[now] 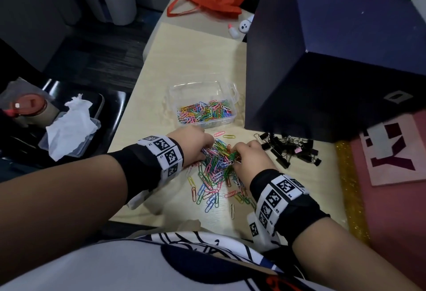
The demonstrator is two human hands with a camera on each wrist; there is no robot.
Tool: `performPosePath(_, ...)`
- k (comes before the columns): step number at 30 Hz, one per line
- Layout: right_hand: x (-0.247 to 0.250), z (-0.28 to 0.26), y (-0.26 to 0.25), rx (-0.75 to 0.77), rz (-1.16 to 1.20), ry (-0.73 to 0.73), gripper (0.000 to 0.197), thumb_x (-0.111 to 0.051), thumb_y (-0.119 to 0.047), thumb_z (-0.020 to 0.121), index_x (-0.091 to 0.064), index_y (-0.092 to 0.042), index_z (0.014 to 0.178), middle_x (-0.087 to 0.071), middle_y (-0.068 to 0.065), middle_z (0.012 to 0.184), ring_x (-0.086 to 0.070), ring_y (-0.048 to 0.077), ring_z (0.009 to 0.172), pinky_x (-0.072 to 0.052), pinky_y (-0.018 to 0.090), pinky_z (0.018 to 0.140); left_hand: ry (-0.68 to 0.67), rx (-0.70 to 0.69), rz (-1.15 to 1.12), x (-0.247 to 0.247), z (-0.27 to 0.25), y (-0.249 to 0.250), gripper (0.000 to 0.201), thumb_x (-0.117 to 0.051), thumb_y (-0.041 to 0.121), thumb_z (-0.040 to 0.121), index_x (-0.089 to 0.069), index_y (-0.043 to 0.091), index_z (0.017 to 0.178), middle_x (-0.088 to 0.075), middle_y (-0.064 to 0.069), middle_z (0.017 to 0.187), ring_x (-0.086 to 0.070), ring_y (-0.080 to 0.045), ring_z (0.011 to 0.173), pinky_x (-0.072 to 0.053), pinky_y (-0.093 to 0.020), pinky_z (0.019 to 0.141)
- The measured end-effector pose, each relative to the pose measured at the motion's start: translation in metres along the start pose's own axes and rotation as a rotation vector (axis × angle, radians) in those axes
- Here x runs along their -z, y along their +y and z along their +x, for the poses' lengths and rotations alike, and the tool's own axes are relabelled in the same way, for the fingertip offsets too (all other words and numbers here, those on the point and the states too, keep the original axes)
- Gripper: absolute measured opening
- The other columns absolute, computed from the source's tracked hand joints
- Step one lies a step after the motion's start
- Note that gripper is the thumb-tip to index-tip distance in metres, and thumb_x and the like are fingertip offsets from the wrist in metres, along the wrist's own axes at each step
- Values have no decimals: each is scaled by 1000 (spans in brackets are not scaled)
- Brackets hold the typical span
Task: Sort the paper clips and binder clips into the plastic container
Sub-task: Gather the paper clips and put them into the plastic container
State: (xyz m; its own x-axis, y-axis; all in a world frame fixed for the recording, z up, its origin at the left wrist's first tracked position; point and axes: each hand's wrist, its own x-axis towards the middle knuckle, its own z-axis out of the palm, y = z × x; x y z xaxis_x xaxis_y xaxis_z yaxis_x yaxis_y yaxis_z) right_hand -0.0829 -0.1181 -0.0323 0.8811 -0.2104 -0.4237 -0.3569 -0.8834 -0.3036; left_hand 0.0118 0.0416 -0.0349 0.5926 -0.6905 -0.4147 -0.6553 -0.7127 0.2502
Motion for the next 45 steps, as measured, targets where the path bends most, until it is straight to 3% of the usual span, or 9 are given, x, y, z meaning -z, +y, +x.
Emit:
performPosePath(5,5,5,-5,13,-2,7,36,-55,-12,91,-54,-23,125,-44,4,121,-56,23,102,-46,28,90,62,-18,-17,19,1,-6,32,-65,34,88,-62,23,117,-60,-2,112,-56,-22,104,-43,-30,84)
performPosePath(14,10,13,-16,10,-11,-77,42,-54,-6,89,-54,-25,126,-45,4,124,-54,25,110,-45,30,95,334,65,-149,61,14,-26,30,-70,30,84,-66,20,113,-61,-8,104,-59,-26,98,-46,-33,86)
performPosePath(22,36,19,-27,77,21,-70,23,-61,-12,86,-62,-23,105,-49,2,120,-53,21,107,-40,24,90,153,159,-34,46,21,-38,38,-50,13,91,-62,28,124,-62,-2,121,-58,-25,110,-50,-36,93)
performPosePath(26,50,29,-41,126,126,-12,20,-61,-12,84,-63,-27,96,-49,-5,104,-53,16,94,-41,24,82,155,132,-35,44,18,-39,36,-49,15,90,-65,27,120,-64,-1,120,-59,-23,109,-50,-33,90)
performPosePath(29,56,43,-53,173,141,49,22,-61,-11,85,-62,-27,99,-54,-3,105,-54,18,96,-39,23,80,218,147,-124,44,16,-44,33,-50,17,90,-65,25,118,-61,-2,119,-56,-23,111,-46,-33,94)
performPosePath(35,60,71,-70,207,38,72,46,-54,-4,89,-52,-27,129,-53,4,129,-54,23,114,-42,29,96,336,176,-216,43,9,-51,30,-51,18,90,-63,22,118,-59,-3,115,-58,-23,106,-45,-32,92)
performPosePath(38,62,76,-71,167,-17,72,54,-56,-6,89,-42,-26,138,-49,5,136,-53,25,118,-44,34,97,305,144,-166,39,9,-51,36,-50,19,90,-57,23,126,-56,-3,123,-55,-25,112,-46,-36,94)
performPosePath(43,64,68,-61,99,-53,101,43,-53,-8,90,-49,-23,130,-47,7,131,-55,25,113,-44,34,95,154,-27,100,33,9,-38,50,-40,32,97,-32,26,146,-34,4,152,-40,-19,134,-36,-40,106)
performPosePath(45,61,62,-57,78,-72,75,35,-52,-12,91,-54,-21,125,-50,7,127,-56,26,109,-46,34,95,120,-26,192,30,11,-36,46,-38,37,98,-38,26,142,-40,4,148,-44,-18,131,-36,-41,104)
